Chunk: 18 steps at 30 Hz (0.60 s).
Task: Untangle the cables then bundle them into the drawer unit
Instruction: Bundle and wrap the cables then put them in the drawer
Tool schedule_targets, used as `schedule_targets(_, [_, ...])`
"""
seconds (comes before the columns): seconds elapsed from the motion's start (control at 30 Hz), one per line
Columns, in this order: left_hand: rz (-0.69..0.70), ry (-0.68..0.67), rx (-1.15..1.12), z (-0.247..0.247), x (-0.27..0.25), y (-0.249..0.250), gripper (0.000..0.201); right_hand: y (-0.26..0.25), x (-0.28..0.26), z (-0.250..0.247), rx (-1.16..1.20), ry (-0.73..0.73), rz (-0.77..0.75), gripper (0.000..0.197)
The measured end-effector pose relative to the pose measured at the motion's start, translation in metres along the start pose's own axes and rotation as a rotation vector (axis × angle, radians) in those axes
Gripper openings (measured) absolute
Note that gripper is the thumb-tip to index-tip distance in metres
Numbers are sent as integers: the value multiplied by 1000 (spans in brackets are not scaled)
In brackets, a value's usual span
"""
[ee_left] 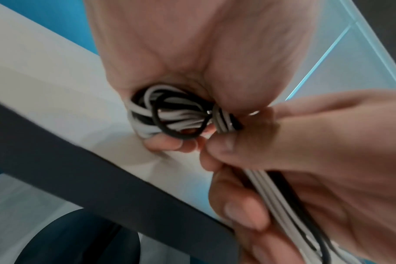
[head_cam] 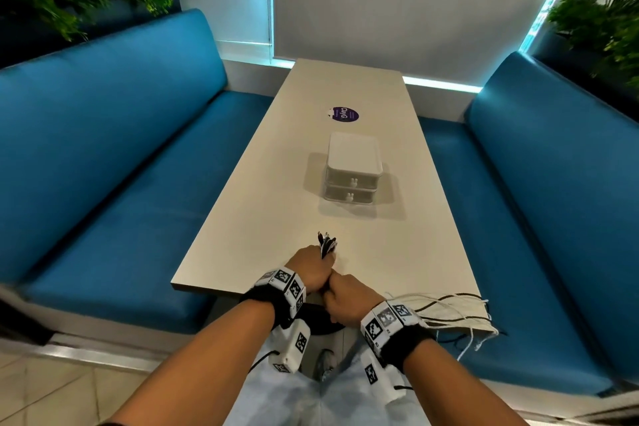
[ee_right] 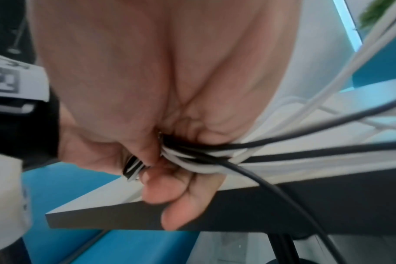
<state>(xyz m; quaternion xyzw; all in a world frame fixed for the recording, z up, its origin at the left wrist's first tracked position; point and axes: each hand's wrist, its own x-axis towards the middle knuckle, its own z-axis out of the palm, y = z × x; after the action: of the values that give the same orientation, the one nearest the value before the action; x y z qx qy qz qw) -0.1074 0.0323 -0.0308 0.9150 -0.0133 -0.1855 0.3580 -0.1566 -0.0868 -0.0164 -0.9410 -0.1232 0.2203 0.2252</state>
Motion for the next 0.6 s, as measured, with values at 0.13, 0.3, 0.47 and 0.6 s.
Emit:
schedule_targets(0.13, [2, 64, -13, 1, 6, 2, 44, 8, -2, -2, -108, 41, -33, 25])
schedule_targets(0.3, [43, 178, -208, -15, 11, 9, 45, 16, -6, -11, -316, 157, -54, 36])
schedule_targets(0.47, [4, 223, -509, -23, 12, 12, 26, 14, -6, -19, -486, 115, -5, 40])
schedule_targets(0.6, [39, 147, -689, -20, 6, 21, 24, 11, 1, -12, -237, -14, 6, 36])
